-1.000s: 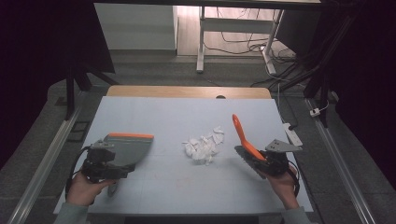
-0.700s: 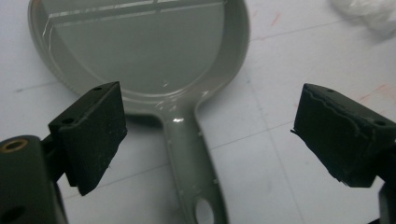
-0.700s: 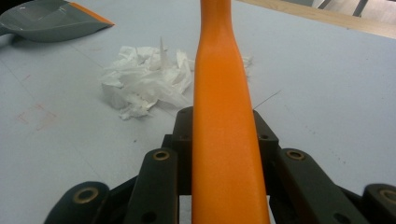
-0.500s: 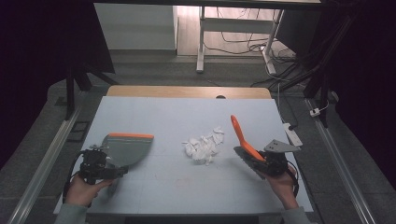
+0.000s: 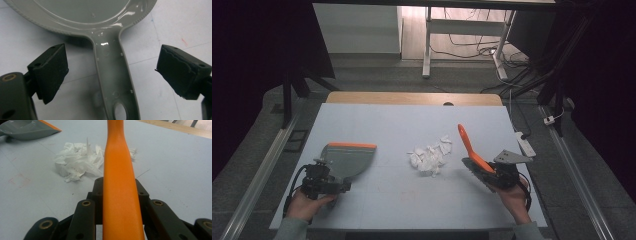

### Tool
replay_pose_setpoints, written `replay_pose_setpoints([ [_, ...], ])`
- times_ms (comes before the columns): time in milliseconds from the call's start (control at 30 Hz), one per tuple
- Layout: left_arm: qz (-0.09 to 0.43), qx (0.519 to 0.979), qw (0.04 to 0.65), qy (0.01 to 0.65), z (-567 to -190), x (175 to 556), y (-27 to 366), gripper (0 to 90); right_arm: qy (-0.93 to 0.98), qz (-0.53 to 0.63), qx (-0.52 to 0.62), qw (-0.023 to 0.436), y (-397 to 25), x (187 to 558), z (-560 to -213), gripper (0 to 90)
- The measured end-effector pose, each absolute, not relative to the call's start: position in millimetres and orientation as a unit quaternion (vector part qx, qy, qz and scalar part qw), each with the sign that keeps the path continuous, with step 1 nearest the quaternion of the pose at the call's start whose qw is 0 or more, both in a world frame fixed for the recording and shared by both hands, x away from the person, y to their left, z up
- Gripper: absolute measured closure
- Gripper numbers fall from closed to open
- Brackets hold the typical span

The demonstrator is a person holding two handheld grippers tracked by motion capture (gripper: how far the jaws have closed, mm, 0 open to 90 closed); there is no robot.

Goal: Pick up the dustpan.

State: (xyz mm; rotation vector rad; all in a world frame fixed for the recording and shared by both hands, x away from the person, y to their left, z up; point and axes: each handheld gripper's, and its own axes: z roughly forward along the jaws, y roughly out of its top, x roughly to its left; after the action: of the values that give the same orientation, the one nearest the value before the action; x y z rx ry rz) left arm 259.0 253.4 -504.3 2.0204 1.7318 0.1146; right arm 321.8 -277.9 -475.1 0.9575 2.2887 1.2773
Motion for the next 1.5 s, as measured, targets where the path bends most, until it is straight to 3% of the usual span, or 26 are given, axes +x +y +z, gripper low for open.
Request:
replay_pose_setpoints([
  [367,0.036,0.728,0.245,0.639,-518.6,265.5,250.5,22.7,0.809,0.446,0.338,0.177,-276.6,321.9,-476.2,70.3],
  [933,0.034,0.702,0.27,0.659,-524.1,269.7,255.9,54.1,0.812,0.444,0.337,0.176,-275.2,321.9,-476.9,70.4],
  [1500,0.034,0.694,0.284,0.661,-525.8,269.7,259.9,61.1,0.811,0.442,0.339,0.179,-275.9,322.0,-477.0,70.3],
])
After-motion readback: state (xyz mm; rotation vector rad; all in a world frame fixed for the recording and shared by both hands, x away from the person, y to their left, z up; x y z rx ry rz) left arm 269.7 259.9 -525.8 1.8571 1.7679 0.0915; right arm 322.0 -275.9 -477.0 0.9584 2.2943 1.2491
